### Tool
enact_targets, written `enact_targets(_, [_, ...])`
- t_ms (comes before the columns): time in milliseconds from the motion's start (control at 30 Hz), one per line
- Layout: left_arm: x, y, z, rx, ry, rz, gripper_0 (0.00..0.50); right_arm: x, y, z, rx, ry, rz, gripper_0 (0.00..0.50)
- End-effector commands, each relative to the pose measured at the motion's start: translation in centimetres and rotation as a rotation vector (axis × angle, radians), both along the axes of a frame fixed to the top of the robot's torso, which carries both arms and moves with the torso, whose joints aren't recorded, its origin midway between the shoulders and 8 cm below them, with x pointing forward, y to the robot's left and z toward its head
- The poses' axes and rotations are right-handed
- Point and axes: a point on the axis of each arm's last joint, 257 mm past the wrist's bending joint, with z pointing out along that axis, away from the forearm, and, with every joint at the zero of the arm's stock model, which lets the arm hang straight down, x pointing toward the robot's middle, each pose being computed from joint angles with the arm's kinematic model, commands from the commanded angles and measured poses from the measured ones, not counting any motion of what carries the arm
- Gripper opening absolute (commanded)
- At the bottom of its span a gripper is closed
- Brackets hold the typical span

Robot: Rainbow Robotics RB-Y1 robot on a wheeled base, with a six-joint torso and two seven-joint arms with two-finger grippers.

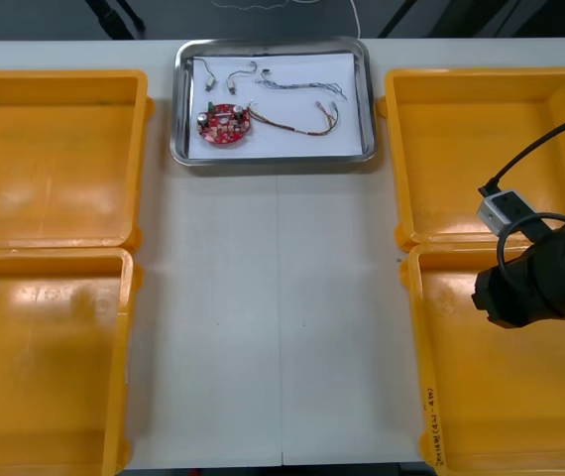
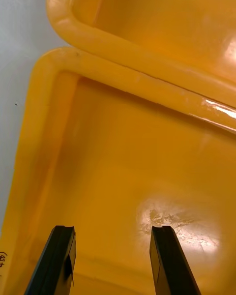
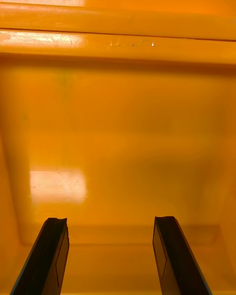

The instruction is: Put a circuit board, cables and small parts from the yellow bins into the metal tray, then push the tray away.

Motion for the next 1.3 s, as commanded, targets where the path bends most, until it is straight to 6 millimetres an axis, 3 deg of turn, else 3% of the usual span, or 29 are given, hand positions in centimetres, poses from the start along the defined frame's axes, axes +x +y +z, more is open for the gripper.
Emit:
enact_targets(33, [-0.7,1.1,1.0,0.052,-0.003,-0.003,0.5,0.4,-2.6,0.1,-0.023,-0.018,-0.082,0.44])
enact_targets(667, [-0.7,1.1,1.0,0.052,-0.003,-0.003,0.5,0.5,-6.4,-1.5,0.131,0.026,-0.258,0.44])
enact_targets(1300, [-0.7,1.1,1.0,0.052,-0.003,-0.003,0.5,0.1,-7.0,-2.0,0.152,0.042,-0.357,0.438])
